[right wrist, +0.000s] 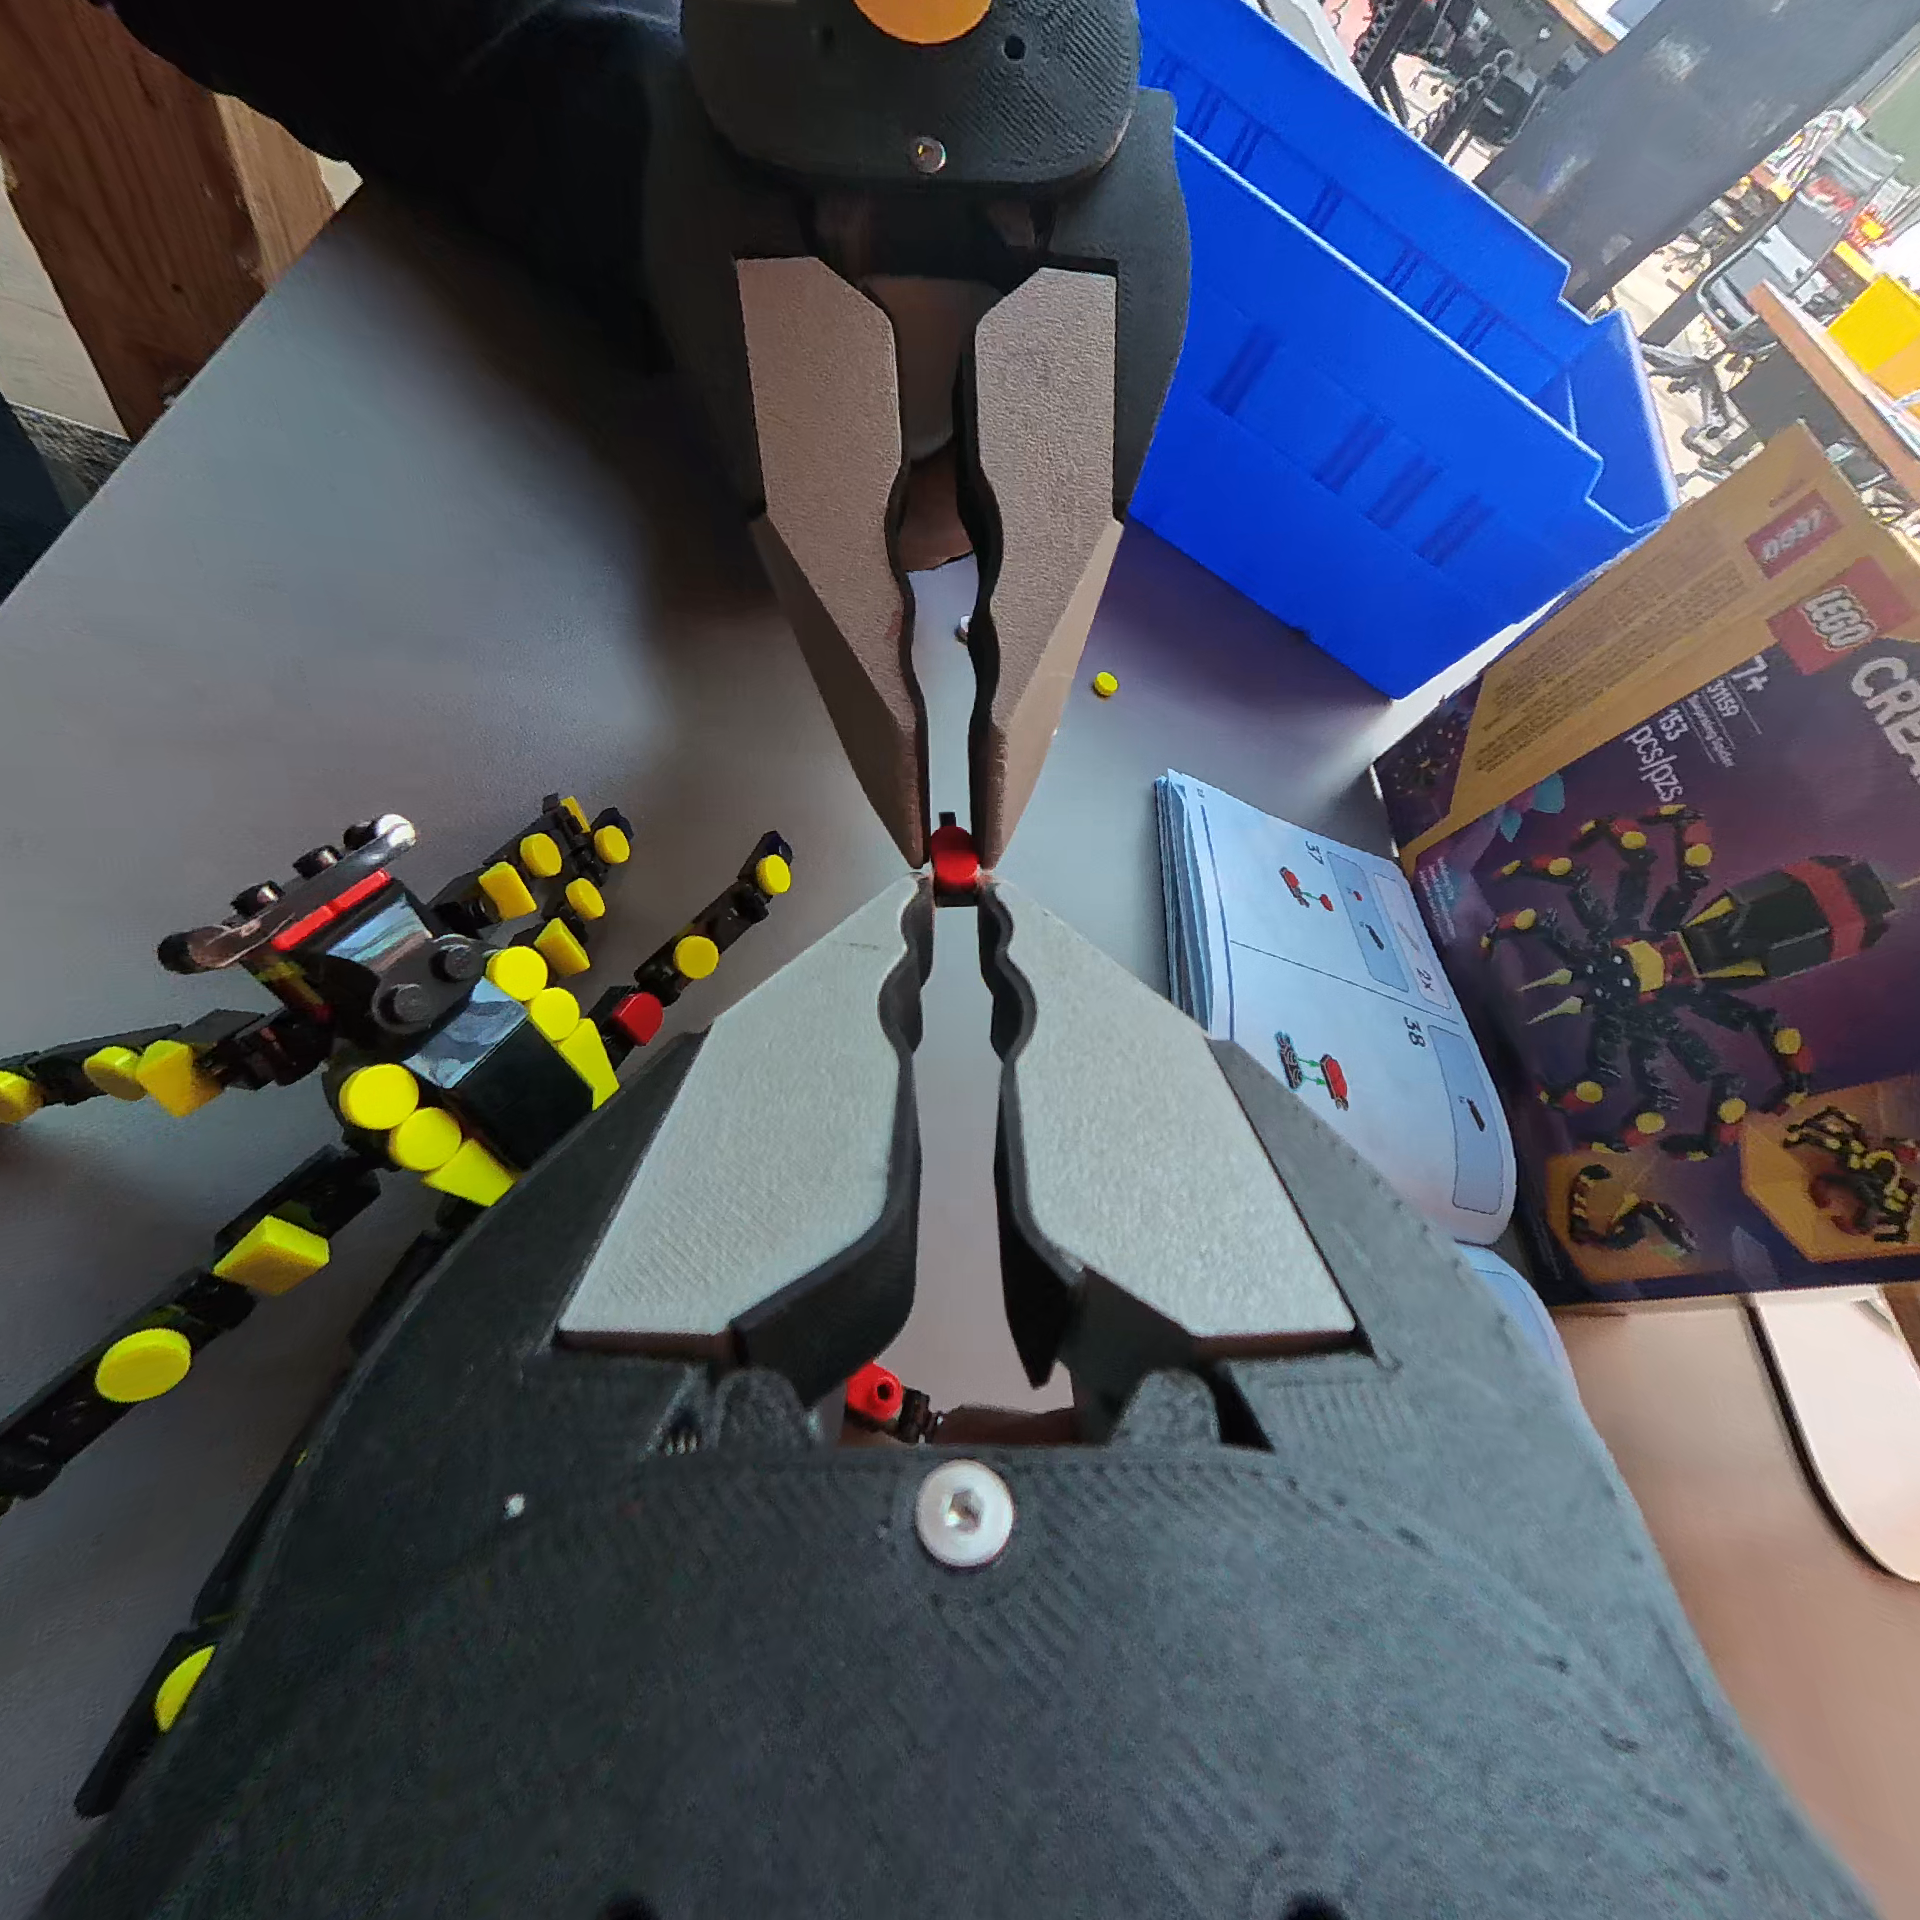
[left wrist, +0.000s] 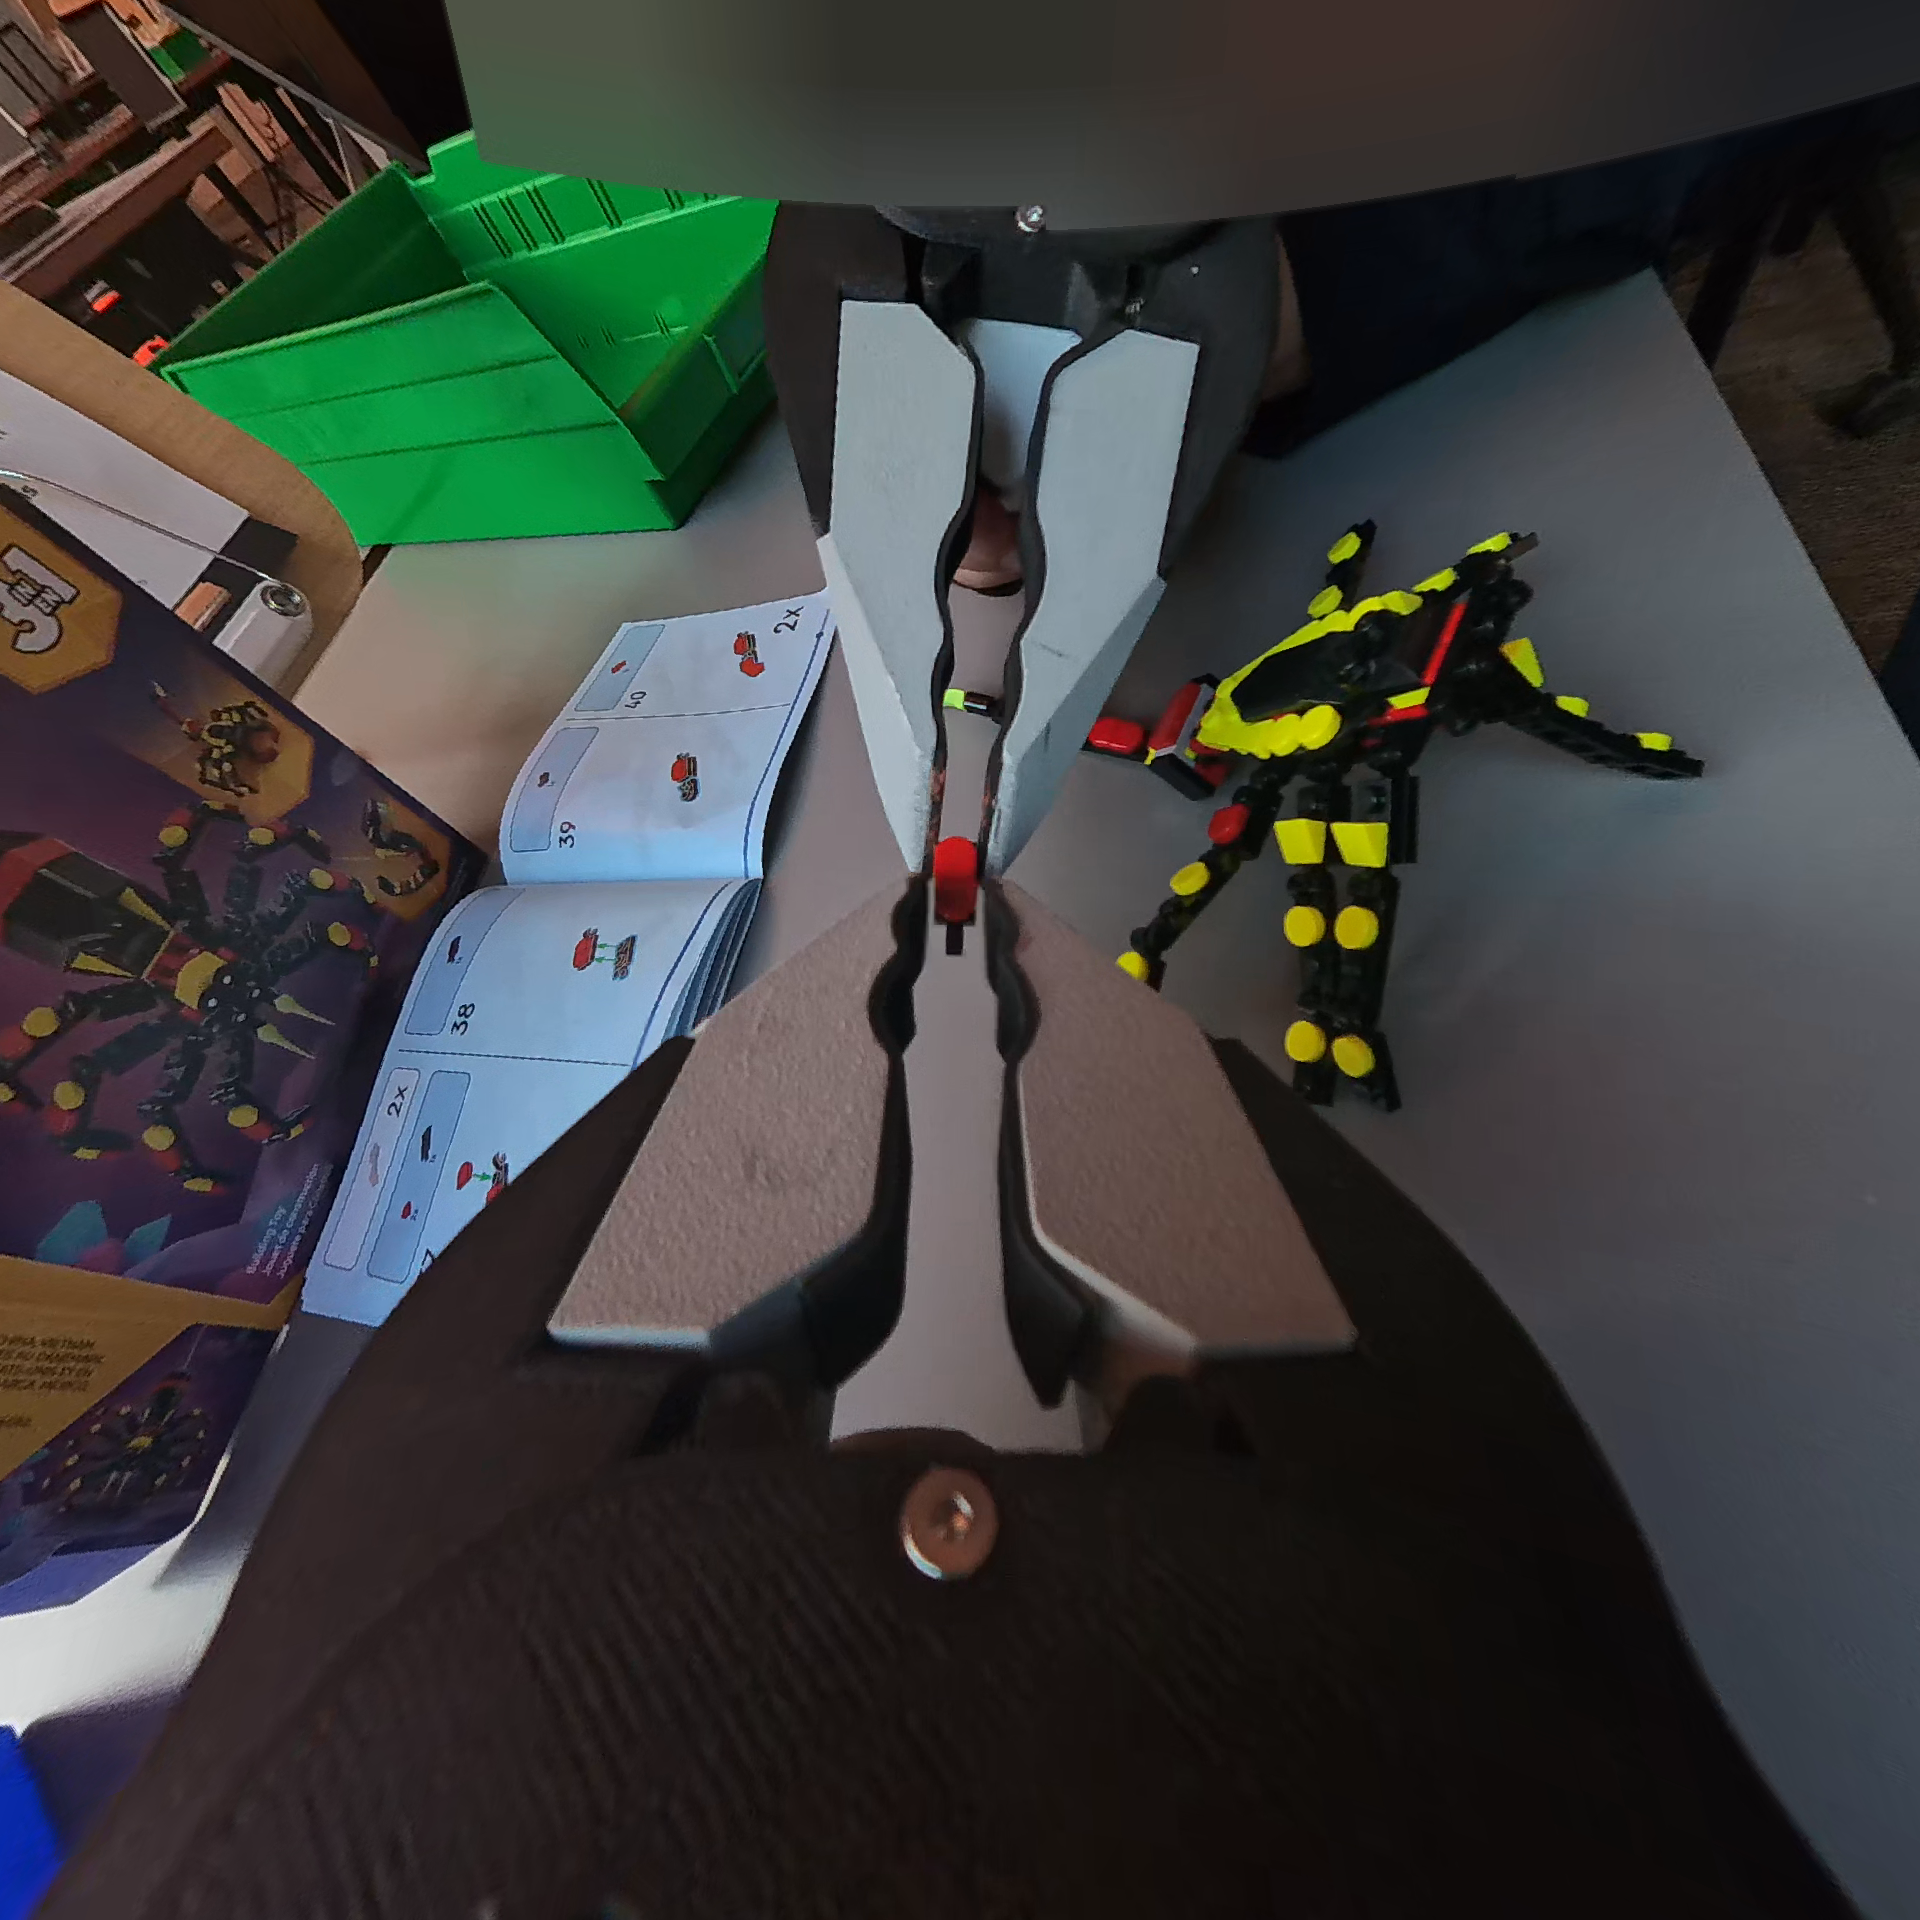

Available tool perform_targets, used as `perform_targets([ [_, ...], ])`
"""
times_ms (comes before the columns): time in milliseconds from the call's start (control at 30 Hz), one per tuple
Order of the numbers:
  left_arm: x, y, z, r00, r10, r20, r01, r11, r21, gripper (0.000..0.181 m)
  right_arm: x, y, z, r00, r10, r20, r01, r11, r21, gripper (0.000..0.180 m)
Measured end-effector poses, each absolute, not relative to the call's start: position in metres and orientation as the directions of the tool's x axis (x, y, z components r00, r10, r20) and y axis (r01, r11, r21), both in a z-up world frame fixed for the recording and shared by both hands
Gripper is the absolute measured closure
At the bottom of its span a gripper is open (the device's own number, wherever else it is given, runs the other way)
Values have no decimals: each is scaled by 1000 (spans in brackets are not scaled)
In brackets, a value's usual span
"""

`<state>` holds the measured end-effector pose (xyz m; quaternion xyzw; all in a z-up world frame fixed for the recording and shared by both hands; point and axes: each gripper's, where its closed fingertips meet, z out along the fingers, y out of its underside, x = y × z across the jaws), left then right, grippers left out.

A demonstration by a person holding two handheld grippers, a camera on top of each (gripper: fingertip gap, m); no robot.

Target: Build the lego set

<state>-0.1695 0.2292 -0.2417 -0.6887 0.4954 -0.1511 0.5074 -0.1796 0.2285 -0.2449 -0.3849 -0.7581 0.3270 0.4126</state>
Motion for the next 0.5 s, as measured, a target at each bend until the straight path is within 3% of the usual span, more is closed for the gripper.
perform_targets([
  [67, -174, 231, -242, 475, -832, -287, -531, -11, -847, 154, -179, 230, -243, -356, 854, 379, 301, 489, -819, 174],
  [267, -178, 231, -238, 478, -839, -262, -499, -14, -866, 175, -179, 231, -234, -348, 878, 328, 251, 424, -870, 174],
  [500, -174, 229, -235, 478, -842, -250, -476, -9, -879, 177, -181, 226, -228, -352, 888, 295, 208, 382, -901, 174],
])
